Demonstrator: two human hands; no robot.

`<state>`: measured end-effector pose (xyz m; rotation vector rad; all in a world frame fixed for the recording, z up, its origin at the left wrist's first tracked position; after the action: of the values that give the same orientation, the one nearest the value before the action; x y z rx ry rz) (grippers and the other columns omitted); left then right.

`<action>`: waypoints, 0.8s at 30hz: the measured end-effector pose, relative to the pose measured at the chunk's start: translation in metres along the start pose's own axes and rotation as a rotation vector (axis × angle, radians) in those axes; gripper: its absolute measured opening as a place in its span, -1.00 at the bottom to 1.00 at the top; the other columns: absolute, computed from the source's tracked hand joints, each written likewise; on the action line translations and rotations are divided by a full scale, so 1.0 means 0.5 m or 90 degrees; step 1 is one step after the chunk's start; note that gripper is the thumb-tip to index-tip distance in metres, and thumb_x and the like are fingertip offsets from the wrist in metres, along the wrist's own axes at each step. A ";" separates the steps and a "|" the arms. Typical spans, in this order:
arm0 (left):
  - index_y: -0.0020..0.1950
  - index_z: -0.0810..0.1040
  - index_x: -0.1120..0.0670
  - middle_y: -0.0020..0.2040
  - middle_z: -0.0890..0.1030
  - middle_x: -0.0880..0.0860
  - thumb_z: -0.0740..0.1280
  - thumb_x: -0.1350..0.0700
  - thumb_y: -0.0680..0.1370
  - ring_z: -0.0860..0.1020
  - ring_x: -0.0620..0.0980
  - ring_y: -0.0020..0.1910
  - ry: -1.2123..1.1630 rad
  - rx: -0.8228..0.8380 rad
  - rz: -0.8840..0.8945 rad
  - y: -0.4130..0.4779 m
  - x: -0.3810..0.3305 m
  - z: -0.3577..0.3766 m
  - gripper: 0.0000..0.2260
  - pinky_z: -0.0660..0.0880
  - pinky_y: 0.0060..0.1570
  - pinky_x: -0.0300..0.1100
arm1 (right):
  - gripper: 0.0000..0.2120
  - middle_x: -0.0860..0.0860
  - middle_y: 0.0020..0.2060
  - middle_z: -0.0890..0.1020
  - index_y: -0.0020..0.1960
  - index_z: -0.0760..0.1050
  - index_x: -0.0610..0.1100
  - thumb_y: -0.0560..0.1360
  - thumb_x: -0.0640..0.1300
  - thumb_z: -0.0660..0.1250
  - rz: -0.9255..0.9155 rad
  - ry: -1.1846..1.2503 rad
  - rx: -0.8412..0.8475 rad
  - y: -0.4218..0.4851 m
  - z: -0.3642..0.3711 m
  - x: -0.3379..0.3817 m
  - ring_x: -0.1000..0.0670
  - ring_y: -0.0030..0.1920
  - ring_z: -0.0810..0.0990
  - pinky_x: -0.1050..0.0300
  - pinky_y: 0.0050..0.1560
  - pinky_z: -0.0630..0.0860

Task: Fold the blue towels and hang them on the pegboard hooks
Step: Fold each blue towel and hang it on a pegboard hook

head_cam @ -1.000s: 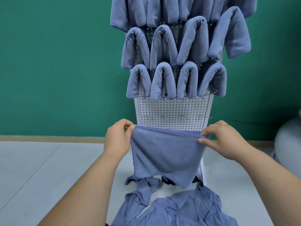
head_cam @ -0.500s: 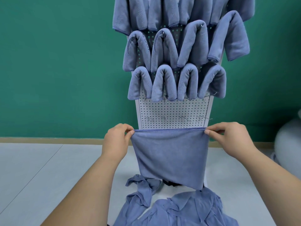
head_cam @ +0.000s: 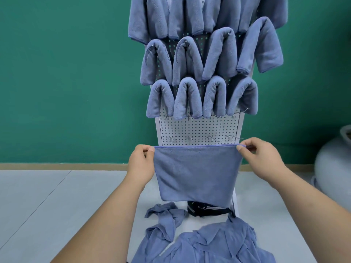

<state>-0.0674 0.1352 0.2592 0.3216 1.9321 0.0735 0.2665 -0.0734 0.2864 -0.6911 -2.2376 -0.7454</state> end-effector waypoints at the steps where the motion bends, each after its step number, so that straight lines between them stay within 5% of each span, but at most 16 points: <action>1: 0.10 0.57 0.07 -0.01 0.63 -0.01 0.25 0.00 0.73 0.54 0.00 -0.08 -0.055 -0.002 -0.025 -0.004 0.000 -0.001 -0.83 0.45 -0.15 -0.18 | -0.87 0.03 -0.10 0.71 -0.03 0.63 -0.04 0.63 0.00 0.41 0.050 0.117 0.028 -0.005 0.004 -0.005 0.01 -0.10 0.64 0.07 -0.09 0.49; 4: 0.10 0.62 0.11 0.01 0.67 0.01 0.28 -0.03 0.72 0.54 -0.07 -0.12 -0.189 -0.025 -0.078 -0.010 -0.006 -0.010 -0.76 0.48 -0.30 -0.31 | -0.80 -0.07 -0.07 0.74 0.06 0.65 -0.17 0.65 -0.03 0.40 0.141 0.403 0.071 -0.027 0.010 0.011 0.01 -0.13 0.67 0.04 -0.01 0.59; 7: 0.03 0.67 0.13 -0.08 0.64 0.03 0.35 -0.05 0.68 0.50 -0.01 -0.16 -0.284 -0.050 -0.118 -0.017 -0.010 -0.017 -0.74 0.51 -0.25 -0.24 | -0.79 -0.08 -0.09 0.74 0.03 0.71 -0.15 0.61 0.00 0.45 0.167 0.484 0.045 -0.042 0.001 0.027 -0.03 -0.17 0.63 0.01 -0.06 0.55; 13: -0.03 0.72 0.09 -0.01 0.74 -0.07 0.46 0.04 0.62 0.63 -0.07 -0.10 -0.310 -0.072 -0.140 -0.049 -0.026 0.003 -0.87 0.63 0.16 0.06 | -0.82 0.01 -0.12 0.77 -0.01 0.74 -0.11 0.51 0.00 0.58 0.210 0.473 -0.073 -0.060 -0.004 0.025 0.01 -0.24 0.61 0.09 -0.22 0.54; 18: -0.06 0.73 0.05 -0.12 0.76 -0.03 0.50 0.04 0.58 0.68 -0.03 -0.15 -0.288 0.024 -0.129 -0.085 -0.060 0.069 -0.90 0.68 0.05 0.06 | -0.88 -0.01 -0.17 0.76 -0.04 0.74 -0.09 0.55 -0.04 0.54 0.189 0.447 -0.030 -0.066 0.050 0.050 -0.03 -0.22 0.62 -0.03 -0.10 0.61; 24: 0.01 0.71 0.06 -0.10 0.77 0.02 0.50 0.12 0.59 0.69 -0.11 -0.17 -0.293 0.112 -0.084 -0.125 -0.103 0.149 -0.97 0.58 -0.14 -0.24 | -0.96 0.02 -0.16 0.78 -0.03 0.72 -0.03 0.59 -0.12 0.49 0.115 0.410 0.039 -0.086 0.126 0.114 -0.02 -0.08 0.72 -0.22 0.16 0.68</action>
<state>0.0072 0.0545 0.2648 0.2968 1.4988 -0.2402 0.1759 -0.0463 0.2758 -0.5189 -1.5833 -0.6844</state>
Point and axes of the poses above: each hand's wrist, its own y-axis towards the middle knuckle, its own z-axis out of the palm, x = y × z, the point moved 8 cm from there along y, towards the middle knuckle
